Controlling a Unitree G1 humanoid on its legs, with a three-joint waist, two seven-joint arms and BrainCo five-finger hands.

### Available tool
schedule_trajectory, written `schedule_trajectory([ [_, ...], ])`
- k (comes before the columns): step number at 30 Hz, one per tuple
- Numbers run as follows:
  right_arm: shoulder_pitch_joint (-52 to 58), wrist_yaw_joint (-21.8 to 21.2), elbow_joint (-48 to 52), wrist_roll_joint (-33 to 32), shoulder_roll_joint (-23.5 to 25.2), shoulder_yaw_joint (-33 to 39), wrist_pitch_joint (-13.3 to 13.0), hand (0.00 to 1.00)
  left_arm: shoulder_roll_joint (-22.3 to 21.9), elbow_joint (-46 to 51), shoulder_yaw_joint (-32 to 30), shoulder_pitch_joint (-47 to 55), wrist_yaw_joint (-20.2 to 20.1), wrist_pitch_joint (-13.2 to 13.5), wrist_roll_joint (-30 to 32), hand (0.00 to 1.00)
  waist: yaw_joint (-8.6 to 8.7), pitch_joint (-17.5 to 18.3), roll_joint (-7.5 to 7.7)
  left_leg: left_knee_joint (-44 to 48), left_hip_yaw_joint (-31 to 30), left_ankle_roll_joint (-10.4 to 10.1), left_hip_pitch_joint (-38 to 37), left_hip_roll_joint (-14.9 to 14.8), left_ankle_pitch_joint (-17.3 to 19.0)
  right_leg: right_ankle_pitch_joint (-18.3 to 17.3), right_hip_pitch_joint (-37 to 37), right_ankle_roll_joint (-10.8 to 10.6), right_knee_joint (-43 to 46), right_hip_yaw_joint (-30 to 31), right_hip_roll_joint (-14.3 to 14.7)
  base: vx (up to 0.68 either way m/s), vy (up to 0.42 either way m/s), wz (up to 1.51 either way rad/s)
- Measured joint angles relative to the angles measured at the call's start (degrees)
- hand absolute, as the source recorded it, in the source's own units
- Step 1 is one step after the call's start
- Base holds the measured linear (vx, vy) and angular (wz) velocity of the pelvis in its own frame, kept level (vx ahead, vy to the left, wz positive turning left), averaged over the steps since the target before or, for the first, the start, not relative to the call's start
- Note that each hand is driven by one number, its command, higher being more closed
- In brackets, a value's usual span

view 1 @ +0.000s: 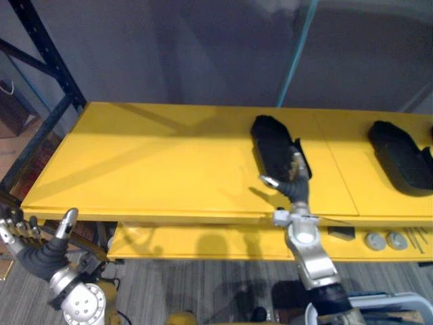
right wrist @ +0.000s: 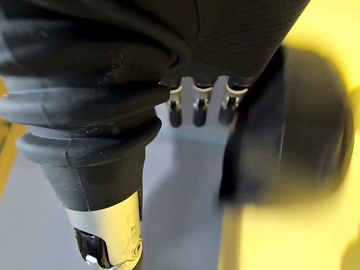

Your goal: Walk over and take plastic housings, then place them on the shelf

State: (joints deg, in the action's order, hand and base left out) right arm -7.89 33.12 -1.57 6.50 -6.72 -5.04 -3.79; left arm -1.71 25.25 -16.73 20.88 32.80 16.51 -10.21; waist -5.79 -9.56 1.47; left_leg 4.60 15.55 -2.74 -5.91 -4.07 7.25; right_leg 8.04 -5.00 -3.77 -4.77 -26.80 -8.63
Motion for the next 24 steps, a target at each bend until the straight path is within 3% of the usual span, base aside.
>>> schedule_trajectory([
  [4, 0.0, 4.6, 0.0, 2.2, -0.1, 4.0, -0.3, 0.0, 0.0, -0.6, 0.0, 0.0, 0.0, 0.0, 0.0, 0.0, 0.07, -0.1, -0.14, 0.0, 0.1, 0.0, 0.1, 0.0, 0.0, -0.4, 0.0, -0.3, 0.0, -0.1, -0.1, -0.02, 0.015, -0.02],
  [12, 0.2, 3.9, -2.1, -0.5, -2.7, 9.2, -0.3, 0.0, 0.0, -0.7, 0.0, 0.0, -1.0, 0.0, -0.1, 0.0, 0.08, -0.1, -0.12, 0.1, -1.0, 0.0, 0.9, 0.2, -0.1, -0.5, 0.2, -0.3, 0.1, -1.5, -0.3, 0.0, 0.024, 0.08],
  [14, 0.1, 1.3, -3.3, -4.5, -3.1, 10.2, -0.3, 0.0, 0.0, -0.7, -0.1, 0.4, -1.4, 0.0, -0.2, 0.0, -0.03, -0.1, -0.12, 0.1, -1.1, 0.0, 1.0, 0.3, -0.1, -0.5, 0.3, -0.4, 0.1, -1.5, -0.3, 0.01, 0.039, 0.05],
  [18, 0.3, -8.5, -8.4, -14.4, -4.9, 11.2, -0.4, 0.0, 0.0, -0.7, -0.1, 0.6, -2.2, 0.0, -0.3, 0.0, -0.04, -0.1, -0.07, 0.0, -1.9, 0.0, 1.0, 0.6, -0.1, -0.4, -0.1, -0.4, 0.1, -1.7, -0.4, 0.0, 0.039, 0.06],
  [21, 0.6, -13.3, -10.9, -18.6, -5.1, 11.7, -0.3, 0.0, 0.1, -0.7, -0.2, 0.6, -2.9, 0.0, -0.3, 0.0, 0.0, -0.2, 0.11, 0.1, -2.6, 0.0, 0.9, 0.6, -0.1, -0.4, -0.6, -0.4, 0.1, -2.7, -0.5, -0.01, 0.032, 0.12],
  [24, 0.6, -15.5, -12.7, -20.1, -5.2, 11.8, -0.3, 0.0, 0.1, -0.7, -0.6, 0.8, -3.0, 0.0, -0.3, 0.0, -0.05, -0.2, 0.34, 0.1, -2.7, 0.1, 0.9, 0.6, 0.0, -0.5, -1.0, -0.4, 0.1, -2.8, -0.5, -0.03, 0.026, 0.04],
])
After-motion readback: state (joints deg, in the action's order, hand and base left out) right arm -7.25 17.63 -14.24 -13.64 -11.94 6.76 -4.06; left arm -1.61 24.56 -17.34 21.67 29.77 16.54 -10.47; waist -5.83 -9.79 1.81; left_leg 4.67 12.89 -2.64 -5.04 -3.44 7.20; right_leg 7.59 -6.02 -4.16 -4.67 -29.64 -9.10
